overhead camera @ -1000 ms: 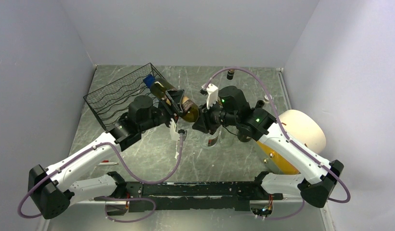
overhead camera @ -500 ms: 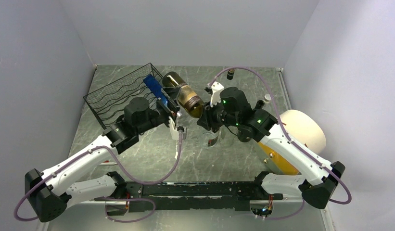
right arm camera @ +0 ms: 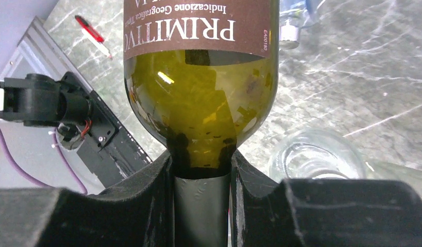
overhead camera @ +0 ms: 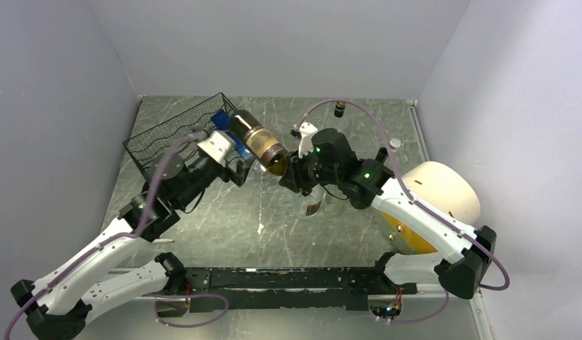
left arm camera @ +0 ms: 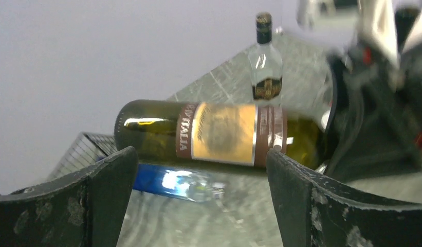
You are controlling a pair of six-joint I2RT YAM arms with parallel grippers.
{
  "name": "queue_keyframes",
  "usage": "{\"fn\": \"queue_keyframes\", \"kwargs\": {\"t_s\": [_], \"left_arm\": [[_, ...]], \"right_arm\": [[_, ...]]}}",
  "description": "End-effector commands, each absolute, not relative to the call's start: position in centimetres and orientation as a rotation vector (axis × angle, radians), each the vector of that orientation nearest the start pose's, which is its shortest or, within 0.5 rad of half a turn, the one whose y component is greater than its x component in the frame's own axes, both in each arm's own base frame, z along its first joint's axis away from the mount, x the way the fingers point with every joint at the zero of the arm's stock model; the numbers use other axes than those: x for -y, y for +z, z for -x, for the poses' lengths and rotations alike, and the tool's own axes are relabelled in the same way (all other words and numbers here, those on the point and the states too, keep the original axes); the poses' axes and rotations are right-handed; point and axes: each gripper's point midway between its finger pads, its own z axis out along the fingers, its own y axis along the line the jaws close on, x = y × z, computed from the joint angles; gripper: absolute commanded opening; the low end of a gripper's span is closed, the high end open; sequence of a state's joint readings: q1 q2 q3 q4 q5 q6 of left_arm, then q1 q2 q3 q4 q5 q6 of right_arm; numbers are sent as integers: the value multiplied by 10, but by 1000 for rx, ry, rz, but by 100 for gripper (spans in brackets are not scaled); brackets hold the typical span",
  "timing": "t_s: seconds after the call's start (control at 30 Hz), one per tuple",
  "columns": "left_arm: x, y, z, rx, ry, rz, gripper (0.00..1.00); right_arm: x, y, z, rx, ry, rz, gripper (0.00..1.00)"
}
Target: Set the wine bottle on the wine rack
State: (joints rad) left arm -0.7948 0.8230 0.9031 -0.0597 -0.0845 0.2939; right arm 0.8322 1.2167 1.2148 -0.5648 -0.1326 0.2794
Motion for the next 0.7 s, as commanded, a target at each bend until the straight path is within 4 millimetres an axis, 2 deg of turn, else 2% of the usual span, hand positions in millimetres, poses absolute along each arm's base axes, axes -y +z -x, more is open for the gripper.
{"fn": "queue_keyframes", "kwargs": {"t_s": [0.0,0.07,0.23,0.33,0.4,0.6,0.67], "left_arm": [[186,383,-243,-1542,-614,-140,98],[181,398,-236,-1524,-648,-120,98],[186,440,-218,-1439,-739,-191,98],[186,452,-219,-1420,-744,-176,98],[183,449,-224,-1443,-731,-131,98],[181,417,-239,-1506,-712,-12,98],[182,411,-240,-1513,-717,-1,98]], "right_arm": [[-321,278,-219,-1981,881,706,0],[-328,269,-217,-1992,882,716,0],[-349,243,-207,-2019,852,735,0],[-363,227,-200,-2020,827,742,0],[-368,215,-202,-2032,805,715,0],[-378,176,-195,-2072,735,712,0],[-383,169,-192,-2068,724,718,0]]}}
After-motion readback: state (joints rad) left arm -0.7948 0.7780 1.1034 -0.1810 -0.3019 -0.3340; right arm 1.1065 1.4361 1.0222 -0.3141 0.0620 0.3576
